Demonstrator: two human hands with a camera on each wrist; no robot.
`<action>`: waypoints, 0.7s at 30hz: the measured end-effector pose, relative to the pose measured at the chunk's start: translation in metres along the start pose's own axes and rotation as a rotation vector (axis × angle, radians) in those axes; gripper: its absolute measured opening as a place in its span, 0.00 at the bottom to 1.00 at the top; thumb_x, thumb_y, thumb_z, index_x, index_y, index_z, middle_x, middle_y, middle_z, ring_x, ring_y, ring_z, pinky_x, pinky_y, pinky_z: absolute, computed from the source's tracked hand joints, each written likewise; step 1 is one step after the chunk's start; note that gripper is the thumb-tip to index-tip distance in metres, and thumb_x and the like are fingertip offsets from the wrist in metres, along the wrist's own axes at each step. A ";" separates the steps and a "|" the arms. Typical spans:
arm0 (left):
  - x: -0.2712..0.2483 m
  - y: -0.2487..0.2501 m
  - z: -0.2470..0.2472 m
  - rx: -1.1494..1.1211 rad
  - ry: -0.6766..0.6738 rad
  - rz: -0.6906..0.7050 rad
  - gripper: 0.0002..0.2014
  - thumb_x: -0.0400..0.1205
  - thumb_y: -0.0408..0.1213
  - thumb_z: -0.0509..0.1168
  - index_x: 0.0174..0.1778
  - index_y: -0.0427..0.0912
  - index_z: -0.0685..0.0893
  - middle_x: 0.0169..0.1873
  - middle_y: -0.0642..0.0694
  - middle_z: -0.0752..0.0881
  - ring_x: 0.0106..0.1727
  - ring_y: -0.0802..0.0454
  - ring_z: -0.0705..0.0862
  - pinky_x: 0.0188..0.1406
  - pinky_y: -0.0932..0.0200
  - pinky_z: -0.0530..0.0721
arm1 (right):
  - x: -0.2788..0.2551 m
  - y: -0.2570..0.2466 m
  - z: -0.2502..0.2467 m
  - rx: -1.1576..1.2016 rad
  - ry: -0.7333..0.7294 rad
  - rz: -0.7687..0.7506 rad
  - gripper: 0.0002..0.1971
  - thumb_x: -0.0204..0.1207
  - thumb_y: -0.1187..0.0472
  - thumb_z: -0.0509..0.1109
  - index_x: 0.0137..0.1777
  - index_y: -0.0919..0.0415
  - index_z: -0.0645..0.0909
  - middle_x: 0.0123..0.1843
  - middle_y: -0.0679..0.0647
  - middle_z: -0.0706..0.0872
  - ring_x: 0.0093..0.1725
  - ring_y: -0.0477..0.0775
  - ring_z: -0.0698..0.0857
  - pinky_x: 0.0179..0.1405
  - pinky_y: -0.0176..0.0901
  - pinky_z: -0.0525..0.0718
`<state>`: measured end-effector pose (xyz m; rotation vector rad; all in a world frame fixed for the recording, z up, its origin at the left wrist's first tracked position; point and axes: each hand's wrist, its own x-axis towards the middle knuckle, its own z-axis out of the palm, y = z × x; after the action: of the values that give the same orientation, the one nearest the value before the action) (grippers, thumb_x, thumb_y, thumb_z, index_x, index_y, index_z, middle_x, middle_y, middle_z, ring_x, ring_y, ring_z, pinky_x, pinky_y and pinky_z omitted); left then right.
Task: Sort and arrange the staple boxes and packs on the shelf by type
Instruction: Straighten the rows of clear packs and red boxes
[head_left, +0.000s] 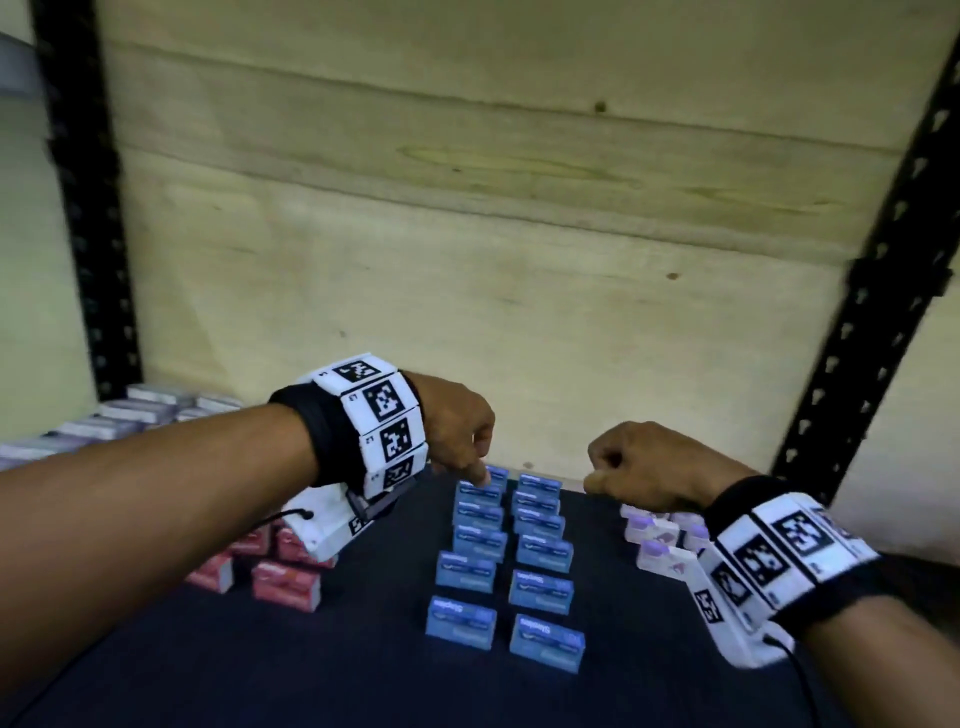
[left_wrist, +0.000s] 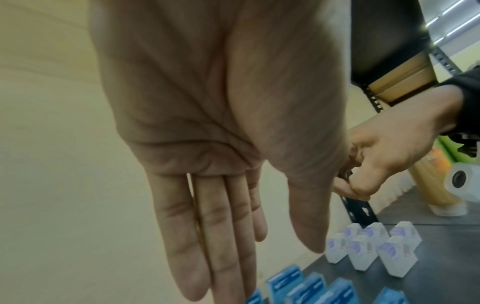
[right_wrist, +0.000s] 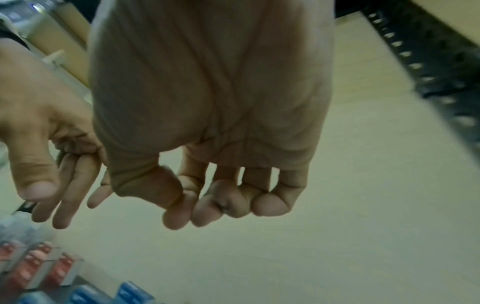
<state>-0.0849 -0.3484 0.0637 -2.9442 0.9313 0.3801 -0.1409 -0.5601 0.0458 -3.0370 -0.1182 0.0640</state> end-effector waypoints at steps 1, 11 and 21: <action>-0.009 -0.009 0.001 -0.010 0.016 -0.028 0.23 0.80 0.55 0.68 0.62 0.42 0.82 0.48 0.47 0.91 0.48 0.50 0.87 0.40 0.61 0.78 | 0.004 -0.009 0.000 0.028 -0.002 -0.044 0.18 0.76 0.54 0.71 0.29 0.56 0.69 0.28 0.49 0.74 0.30 0.49 0.71 0.31 0.43 0.68; -0.120 -0.114 0.027 -0.112 0.085 -0.327 0.17 0.78 0.54 0.71 0.57 0.51 0.81 0.50 0.52 0.87 0.50 0.52 0.84 0.51 0.56 0.81 | 0.043 -0.123 0.005 0.119 -0.088 -0.414 0.03 0.69 0.58 0.81 0.36 0.50 0.92 0.33 0.35 0.90 0.34 0.31 0.86 0.35 0.26 0.78; -0.211 -0.218 0.076 -0.079 0.112 -0.533 0.16 0.84 0.51 0.64 0.66 0.51 0.78 0.61 0.50 0.79 0.54 0.51 0.77 0.51 0.59 0.75 | 0.067 -0.262 0.033 0.138 -0.110 -0.551 0.09 0.78 0.54 0.69 0.40 0.52 0.89 0.40 0.43 0.91 0.44 0.44 0.88 0.46 0.42 0.84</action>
<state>-0.1446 -0.0425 0.0313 -3.1446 0.1106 0.2303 -0.0952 -0.2913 0.0373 -2.7501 -0.9044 0.1846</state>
